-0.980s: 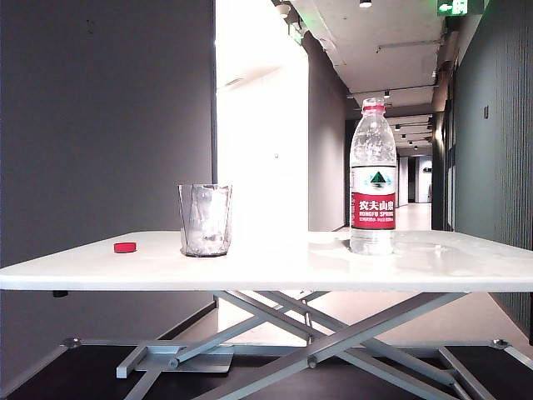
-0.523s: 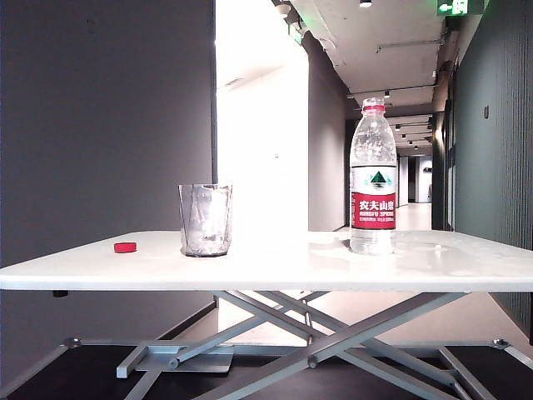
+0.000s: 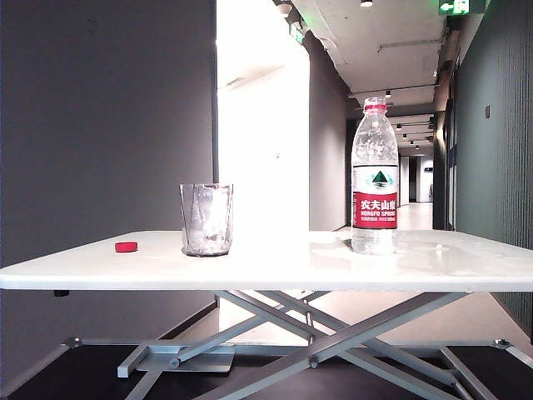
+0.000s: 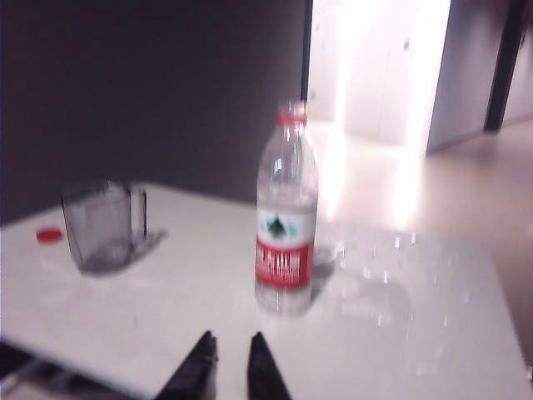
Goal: Pick up the mineral water bottle on the table and pour water into the mug until it's half full.
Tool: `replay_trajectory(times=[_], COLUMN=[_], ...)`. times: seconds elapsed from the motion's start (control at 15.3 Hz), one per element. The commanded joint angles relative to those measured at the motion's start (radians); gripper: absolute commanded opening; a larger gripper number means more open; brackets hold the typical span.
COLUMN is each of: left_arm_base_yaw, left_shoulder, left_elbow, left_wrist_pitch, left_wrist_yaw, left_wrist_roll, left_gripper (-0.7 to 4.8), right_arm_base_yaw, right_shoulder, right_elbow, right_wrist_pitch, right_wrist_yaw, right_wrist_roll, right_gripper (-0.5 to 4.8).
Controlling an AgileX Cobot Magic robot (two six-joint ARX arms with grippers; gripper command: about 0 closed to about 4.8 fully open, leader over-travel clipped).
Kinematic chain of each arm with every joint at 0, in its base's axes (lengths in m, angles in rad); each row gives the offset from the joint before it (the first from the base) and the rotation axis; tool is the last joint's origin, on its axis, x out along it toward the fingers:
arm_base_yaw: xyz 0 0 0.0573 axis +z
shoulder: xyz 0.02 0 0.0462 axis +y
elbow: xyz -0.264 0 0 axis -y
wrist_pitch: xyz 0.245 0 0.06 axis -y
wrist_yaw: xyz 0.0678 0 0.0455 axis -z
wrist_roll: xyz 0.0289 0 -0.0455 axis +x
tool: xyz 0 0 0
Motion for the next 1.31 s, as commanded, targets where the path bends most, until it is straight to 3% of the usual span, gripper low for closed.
replay_trajectory(times=[0.07,0.26,0.39,0.46,0.85,1.31], left_arm_base_yaw=[0.0,0.0,0.0,0.0,0.0,0.0], left_shoulder=[0.0,0.0,0.0,0.0,0.0,0.0], left_elbow=[0.001,0.001,0.001,0.001,0.001,0.001], left_wrist_pitch=[-0.003,-0.015,-0.02,-0.023,-0.034,-0.055], left_wrist_yaw=[0.027,0.028,0.027,0.028,0.028,0.031], left_wrist_roll=[-0.01,-0.01,-0.01,-0.01,-0.01,0.002], left_gripper=[-0.05,-0.05,-0.05,-0.05,-0.05,-0.05], right_arm_base_yaw=[0.003,0.003,0.003,0.004,0.009,0.01], right_shoulder=[0.237,0.529,0.753,0.964,1.529,1.841], right_elbow=[0.002,0.048,0.142,0.25,0.623,0.887], right_wrist_pitch=[0.207,0.457,0.549,0.625,0.795,0.794], right_wrist_yaw=[0.0,-0.006,-0.038,-0.063,-0.185,-0.234], right_wrist_roll=[0.0,0.0,-0.001,0.0,0.008,0.008], right_gripper=[2.36,3.1,4.06,4.79,4.79,4.79])
